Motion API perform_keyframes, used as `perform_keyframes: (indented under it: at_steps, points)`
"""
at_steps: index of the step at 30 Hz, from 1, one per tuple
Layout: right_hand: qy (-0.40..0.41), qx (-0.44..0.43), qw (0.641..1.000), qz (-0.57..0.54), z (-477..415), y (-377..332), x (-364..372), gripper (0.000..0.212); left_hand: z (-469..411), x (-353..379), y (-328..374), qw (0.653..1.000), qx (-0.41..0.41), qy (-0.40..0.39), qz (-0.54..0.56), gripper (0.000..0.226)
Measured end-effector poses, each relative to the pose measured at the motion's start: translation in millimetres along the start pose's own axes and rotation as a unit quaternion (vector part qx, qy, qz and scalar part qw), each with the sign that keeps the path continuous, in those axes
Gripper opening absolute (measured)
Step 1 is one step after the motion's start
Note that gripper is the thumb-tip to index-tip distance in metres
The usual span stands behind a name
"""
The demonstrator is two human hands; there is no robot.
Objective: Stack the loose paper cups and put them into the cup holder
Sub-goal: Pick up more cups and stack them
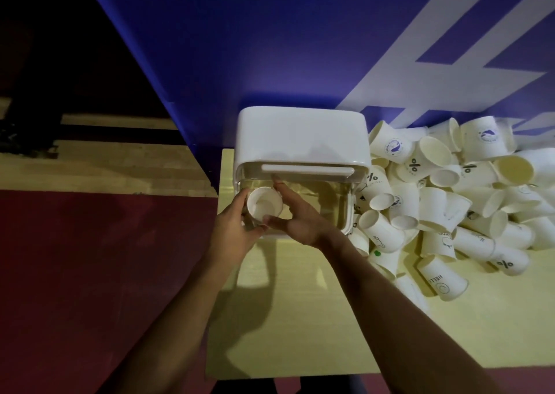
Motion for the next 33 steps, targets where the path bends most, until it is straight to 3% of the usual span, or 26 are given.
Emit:
perform_keyframes:
  at_steps: [5,8,12,15,21,30,33]
  points:
    - [0.128,0.026,0.991,-0.013,57,29,-28,0.071,36,-17,27,0.995,0.002,0.082,-0.057,0.070]
    - [0.192,0.047,0.980,-0.030,103,59,-51,0.058,55,-4,56,0.983,0.051,0.125,-0.123,0.056]
    - [0.247,0.089,0.962,-0.079,165,103,-87,0.044,51,55,109,0.987,0.103,0.044,-0.114,0.045]
    - [0.290,0.123,0.942,-0.118,209,132,-117,0.033,47,115,165,0.975,0.180,-0.021,-0.130,0.048]
    - [0.342,0.153,0.915,-0.150,283,188,-173,0.031,22,243,247,0.950,0.226,-0.110,-0.184,0.060]
    - [0.348,0.178,0.902,-0.183,350,272,-250,0.023,-19,392,357,0.898,0.334,-0.082,-0.272,0.073]
    - [0.340,0.179,0.904,-0.188,360,294,-278,0.021,-39,435,381,0.887,0.328,-0.088,-0.315,0.078]
Point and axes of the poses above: each hand's wrist, its own z-axis away from the middle knuckle, its own x-axis out of the palm, y = z × x, the point moved 9 cm from there along -z, towards the middle knuckle, and after that the axes turned 2 degrees about x, right-handed, at the moved point
